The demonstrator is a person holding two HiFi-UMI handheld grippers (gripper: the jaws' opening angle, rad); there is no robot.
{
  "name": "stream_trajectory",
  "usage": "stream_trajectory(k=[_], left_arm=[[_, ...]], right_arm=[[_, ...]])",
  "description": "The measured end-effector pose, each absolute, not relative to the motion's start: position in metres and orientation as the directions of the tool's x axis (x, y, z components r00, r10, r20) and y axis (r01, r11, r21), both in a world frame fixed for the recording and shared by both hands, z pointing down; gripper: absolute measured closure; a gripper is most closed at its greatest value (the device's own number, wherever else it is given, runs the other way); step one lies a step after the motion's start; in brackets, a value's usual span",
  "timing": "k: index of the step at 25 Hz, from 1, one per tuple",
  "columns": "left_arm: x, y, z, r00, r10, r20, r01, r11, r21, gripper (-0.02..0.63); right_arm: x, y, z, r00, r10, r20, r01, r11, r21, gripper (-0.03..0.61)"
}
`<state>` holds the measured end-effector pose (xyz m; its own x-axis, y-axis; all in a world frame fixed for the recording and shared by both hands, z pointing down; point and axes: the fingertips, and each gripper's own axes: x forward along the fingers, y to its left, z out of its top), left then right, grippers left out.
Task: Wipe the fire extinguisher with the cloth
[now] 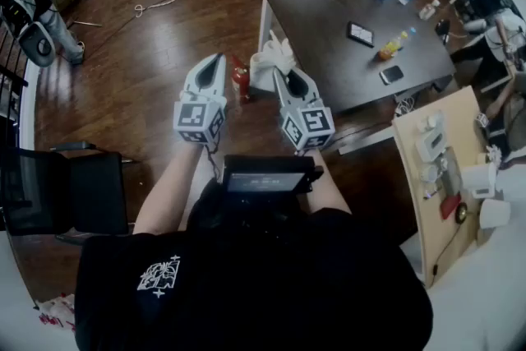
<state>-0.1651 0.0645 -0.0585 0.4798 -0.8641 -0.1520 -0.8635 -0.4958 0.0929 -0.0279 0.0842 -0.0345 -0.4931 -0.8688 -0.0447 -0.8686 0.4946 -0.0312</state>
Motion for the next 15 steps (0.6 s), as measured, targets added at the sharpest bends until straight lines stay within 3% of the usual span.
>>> stream_trajectory(k=[15], left_arm=[[-0.143, 0.017, -0.051, 0.452, -0.879, -0.155, -0.88, -0.467, 0.084, 0.612]], right_arm=[[-0.009, 0.031, -0.011, -0.547, -0.836, -0.035, -0.835, 0.548, -0.05, 0.486]])
